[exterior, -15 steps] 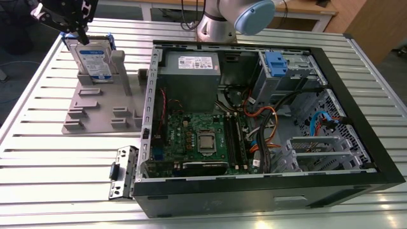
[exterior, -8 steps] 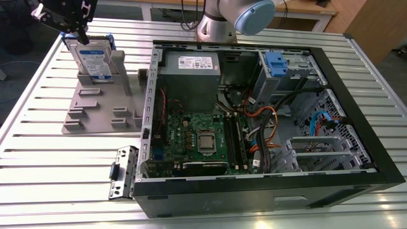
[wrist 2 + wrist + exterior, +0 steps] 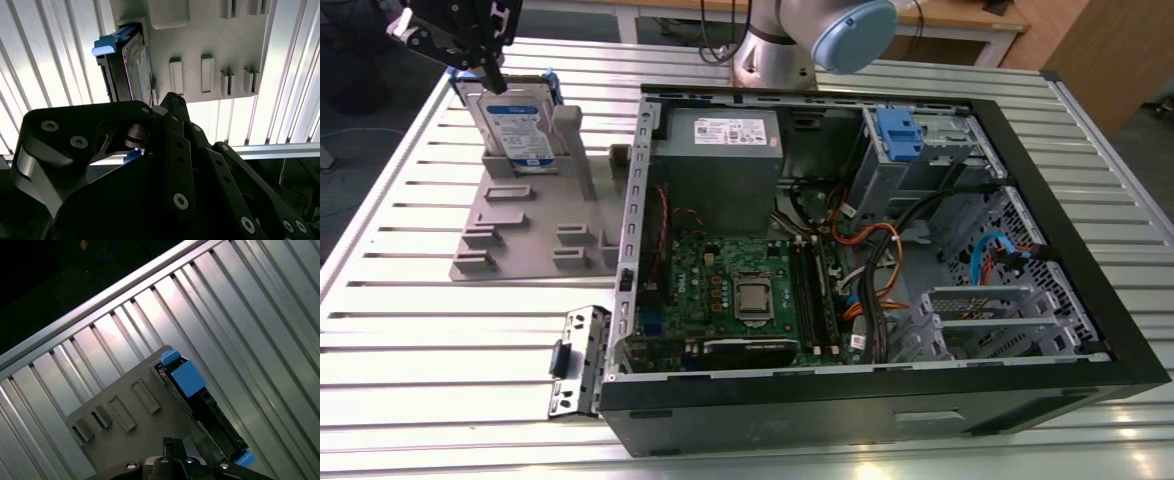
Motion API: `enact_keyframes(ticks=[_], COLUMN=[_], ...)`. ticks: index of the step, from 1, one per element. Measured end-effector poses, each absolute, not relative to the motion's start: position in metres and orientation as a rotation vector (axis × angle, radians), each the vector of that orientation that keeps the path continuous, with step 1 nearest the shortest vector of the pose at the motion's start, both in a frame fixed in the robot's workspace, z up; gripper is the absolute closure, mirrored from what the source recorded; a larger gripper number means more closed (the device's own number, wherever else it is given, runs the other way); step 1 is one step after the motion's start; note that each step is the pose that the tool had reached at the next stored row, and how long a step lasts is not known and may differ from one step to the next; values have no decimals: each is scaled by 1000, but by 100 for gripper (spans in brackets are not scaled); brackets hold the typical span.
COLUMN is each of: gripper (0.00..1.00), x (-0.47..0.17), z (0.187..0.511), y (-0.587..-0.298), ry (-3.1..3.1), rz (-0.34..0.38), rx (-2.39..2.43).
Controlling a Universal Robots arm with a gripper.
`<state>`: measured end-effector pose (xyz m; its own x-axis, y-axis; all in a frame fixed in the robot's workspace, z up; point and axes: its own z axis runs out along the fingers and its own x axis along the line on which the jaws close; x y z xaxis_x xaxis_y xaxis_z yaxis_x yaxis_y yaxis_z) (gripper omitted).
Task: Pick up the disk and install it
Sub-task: 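Pick up the disk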
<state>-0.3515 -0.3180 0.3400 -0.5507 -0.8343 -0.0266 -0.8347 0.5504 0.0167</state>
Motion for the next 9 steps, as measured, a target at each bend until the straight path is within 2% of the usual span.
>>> enact_keyframes(ticks=[9], gripper=[90], x=[-351], z=[340], y=[-318], ry=[2715], rz=[43], rx=[-1550])
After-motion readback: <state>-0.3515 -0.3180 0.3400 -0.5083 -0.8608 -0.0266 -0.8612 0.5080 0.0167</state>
